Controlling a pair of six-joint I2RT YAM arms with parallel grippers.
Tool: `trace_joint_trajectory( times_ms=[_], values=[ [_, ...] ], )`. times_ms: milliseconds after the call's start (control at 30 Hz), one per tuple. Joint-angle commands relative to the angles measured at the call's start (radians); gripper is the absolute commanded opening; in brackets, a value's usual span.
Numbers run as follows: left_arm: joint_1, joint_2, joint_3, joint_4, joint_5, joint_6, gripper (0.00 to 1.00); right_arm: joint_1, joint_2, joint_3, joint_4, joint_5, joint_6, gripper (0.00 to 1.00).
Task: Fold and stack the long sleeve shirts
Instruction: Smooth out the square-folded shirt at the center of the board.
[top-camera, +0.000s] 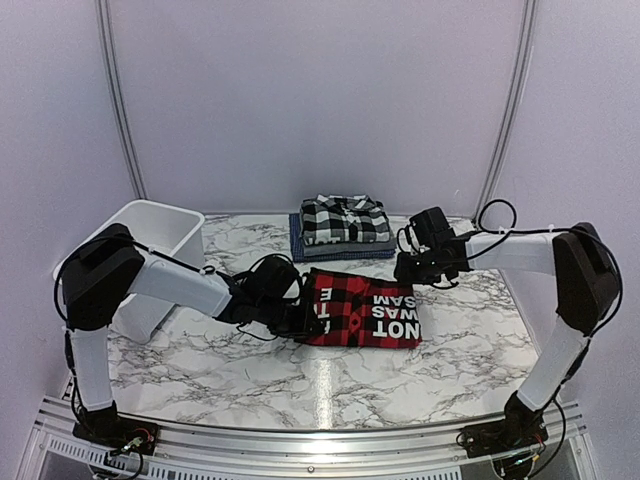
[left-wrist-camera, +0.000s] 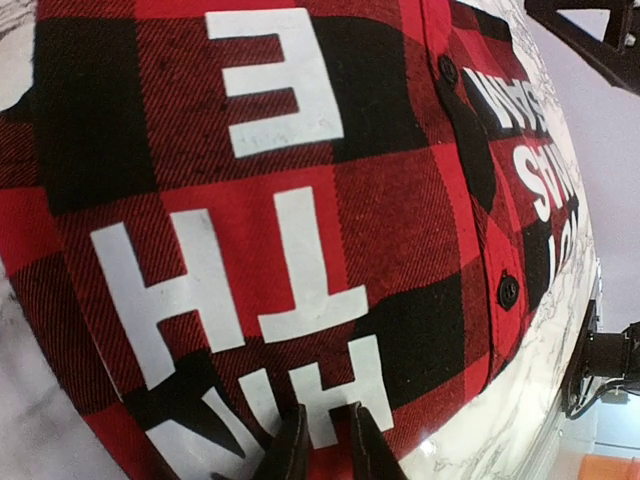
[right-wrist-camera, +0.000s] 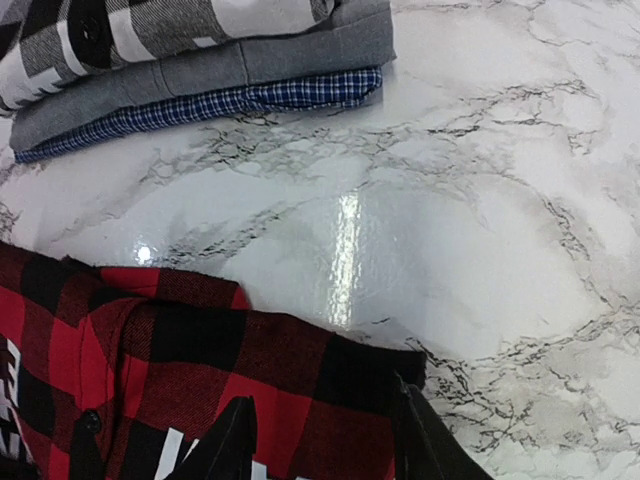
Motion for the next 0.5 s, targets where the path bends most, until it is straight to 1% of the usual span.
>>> trace_joint_trajectory(
  times_ms=[0,67,233,333,467],
  values=[
    [-0.033,-0.083,-0.063,0.01,-0.064,-0.07,0.18,0.034,-0.077,-0.017,-0.04,-0.008,-0.01,0.39],
    [-0.035,-0.114,-0.067,0.006,-0.083,-0.072,0.19,0.07,-0.099,-0.02,-0.051,-0.016,0.003,0.36],
    [-0.032,-0.149,-0.016,-0.054,-0.127,-0.063,0.22,0.192,-0.174,-0.081,-0.075,0.007,0.066,0.35],
    [-0.022,-0.138,0.023,-0.07,-0.131,-0.054,0.23,0.234,-0.236,-0.162,-0.082,0.011,0.113,0.35],
    [0.01,-0.076,0.1,-0.069,-0.098,-0.032,0.24,0.262,-0.289,-0.257,-0.071,-0.002,0.159,0.35]
  ],
)
